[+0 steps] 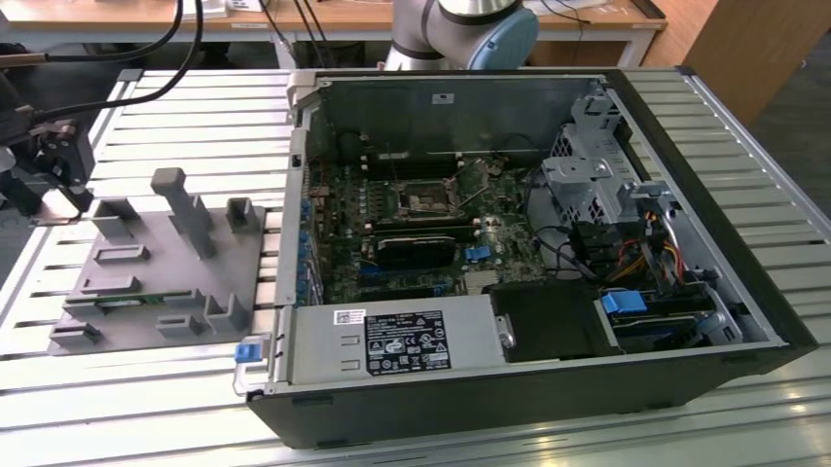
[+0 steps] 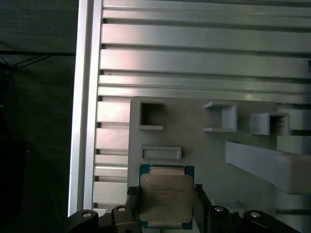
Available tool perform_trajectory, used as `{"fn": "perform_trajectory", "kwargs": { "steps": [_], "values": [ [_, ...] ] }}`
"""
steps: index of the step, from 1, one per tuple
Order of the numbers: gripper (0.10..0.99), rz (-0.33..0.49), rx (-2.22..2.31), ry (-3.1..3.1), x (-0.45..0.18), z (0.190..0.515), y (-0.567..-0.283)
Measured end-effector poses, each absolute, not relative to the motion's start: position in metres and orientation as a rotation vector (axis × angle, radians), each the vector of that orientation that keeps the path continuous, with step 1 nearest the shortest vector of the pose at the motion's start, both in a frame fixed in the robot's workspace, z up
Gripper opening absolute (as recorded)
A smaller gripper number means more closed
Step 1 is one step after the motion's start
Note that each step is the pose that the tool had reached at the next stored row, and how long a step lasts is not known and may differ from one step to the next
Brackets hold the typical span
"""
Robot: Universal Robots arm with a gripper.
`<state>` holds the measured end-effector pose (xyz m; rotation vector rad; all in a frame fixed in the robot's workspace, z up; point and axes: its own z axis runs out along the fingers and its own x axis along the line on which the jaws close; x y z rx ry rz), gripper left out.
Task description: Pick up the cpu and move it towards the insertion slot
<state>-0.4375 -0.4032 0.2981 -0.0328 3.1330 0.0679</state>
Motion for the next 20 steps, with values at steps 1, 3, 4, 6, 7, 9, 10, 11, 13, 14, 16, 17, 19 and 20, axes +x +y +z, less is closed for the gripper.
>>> {"fn": "perform_trajectory", "kwargs": {
  "steps": [1, 3, 4, 6, 7, 9, 10, 11, 13, 14, 16, 17, 19, 20],
  "values": [
    [0.525, 0.068, -0.033, 3.133, -0.4375, 0.2983, -0.4032],
    [0.525, 0.068, -0.033, 3.133, -0.4375, 0.2988, -0.4032],
    [0.525, 0.068, -0.033, 3.133, -0.4375, 0.2990, -0.4032],
    [0.525, 0.068, -0.033, 3.133, -0.4375, 0.2993, -0.4032],
    [0.525, 0.068, -0.033, 3.133, -0.4375, 0.2995, -0.4032],
    [0.525, 0.068, -0.033, 3.133, -0.4375, 0.2999, -0.4032],
    [0.525, 0.068, -0.033, 3.133, -0.4375, 0.3001, -0.4032],
    [0.525, 0.068, -0.033, 3.133, -0.4375, 0.3002, -0.4032],
    [0.525, 0.068, -0.033, 3.133, -0.4375, 0.3005, -0.4032],
    [0.525, 0.068, -0.033, 3.133, -0.4375, 0.3007, -0.4032],
    [0.525, 0.068, -0.033, 3.133, -0.4375, 0.3011, -0.4032],
    [0.525, 0.068, -0.033, 3.133, -0.4375, 0.3014, -0.4032],
    [0.525, 0.068, -0.033, 3.133, -0.4375, 0.3017, -0.4032],
    [0.525, 0.068, -0.033, 3.133, -0.4375, 0.3020, -0.4032]
  ]
}}
